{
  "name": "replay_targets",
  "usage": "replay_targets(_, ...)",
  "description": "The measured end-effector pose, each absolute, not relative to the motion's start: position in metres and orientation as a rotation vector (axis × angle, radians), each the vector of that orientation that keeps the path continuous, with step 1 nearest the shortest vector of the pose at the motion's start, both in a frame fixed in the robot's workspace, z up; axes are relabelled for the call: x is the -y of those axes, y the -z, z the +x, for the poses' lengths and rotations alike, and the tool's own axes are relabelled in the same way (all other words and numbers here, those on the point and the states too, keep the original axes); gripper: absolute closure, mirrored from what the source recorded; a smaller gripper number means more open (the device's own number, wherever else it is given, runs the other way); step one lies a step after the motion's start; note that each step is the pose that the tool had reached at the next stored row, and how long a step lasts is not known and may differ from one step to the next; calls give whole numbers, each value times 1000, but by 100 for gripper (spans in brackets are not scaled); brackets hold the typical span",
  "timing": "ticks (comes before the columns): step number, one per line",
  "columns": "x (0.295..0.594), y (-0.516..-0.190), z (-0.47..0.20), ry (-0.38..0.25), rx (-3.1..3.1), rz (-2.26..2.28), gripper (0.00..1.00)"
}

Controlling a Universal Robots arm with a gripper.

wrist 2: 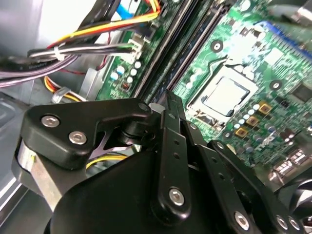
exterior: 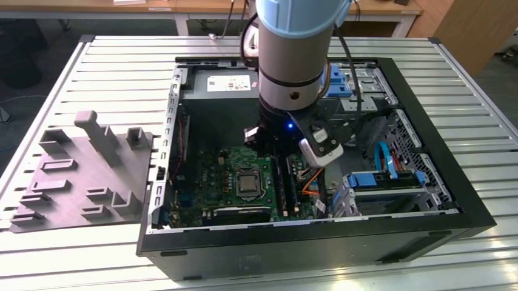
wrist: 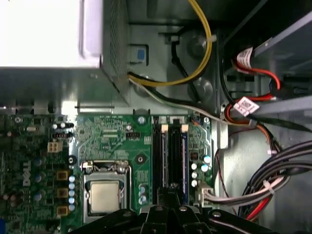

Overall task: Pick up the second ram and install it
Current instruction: 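Press down the second ram until it locks into place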

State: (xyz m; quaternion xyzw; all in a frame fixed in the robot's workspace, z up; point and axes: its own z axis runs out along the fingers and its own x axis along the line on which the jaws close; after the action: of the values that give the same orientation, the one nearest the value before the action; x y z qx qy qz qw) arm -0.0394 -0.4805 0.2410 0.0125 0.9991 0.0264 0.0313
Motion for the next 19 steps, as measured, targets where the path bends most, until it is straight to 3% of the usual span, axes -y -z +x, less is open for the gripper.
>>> replay_targets(19, 513, -241, -39, -56, -3080, 38, 89)
